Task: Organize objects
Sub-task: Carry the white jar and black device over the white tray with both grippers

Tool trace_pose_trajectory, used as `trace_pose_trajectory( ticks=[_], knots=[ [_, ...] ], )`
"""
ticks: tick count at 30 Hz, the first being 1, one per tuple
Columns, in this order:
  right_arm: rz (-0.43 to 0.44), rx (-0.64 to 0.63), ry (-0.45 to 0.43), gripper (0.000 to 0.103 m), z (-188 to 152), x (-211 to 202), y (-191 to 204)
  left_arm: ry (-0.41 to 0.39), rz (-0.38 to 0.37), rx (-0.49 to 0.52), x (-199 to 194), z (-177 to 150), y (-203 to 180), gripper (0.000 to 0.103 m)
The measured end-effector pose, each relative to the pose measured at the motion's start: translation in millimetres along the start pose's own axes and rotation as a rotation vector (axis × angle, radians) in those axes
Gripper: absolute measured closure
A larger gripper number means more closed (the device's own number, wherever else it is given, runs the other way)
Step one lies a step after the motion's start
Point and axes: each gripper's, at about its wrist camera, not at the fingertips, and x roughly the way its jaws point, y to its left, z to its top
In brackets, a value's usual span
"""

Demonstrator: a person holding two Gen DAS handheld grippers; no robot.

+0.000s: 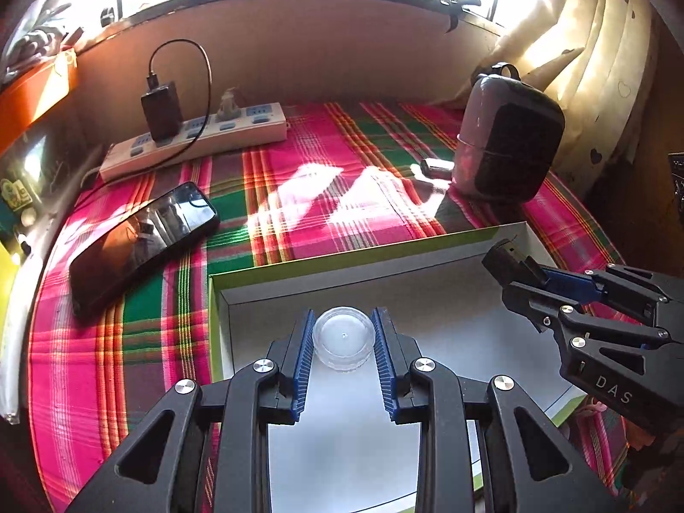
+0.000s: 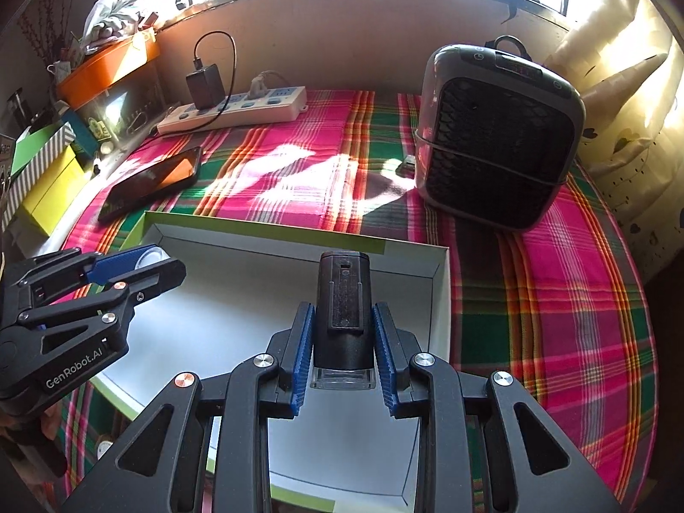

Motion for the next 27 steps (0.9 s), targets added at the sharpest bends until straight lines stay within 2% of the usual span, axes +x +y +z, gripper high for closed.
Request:
trace_pose_trajectory(
  ticks=[10, 27],
  knots=[
    [-0.02, 0.0, 0.018, 0.074, -1, 15, -2, 0.044, 0.01, 0.0, 25, 0, 3, 0.077],
    [-0.039, -0.007, 0.019, 0.074, -1, 24, -1, 0.06, 0.014, 0.016, 33, 1, 3, 0.077]
  ],
)
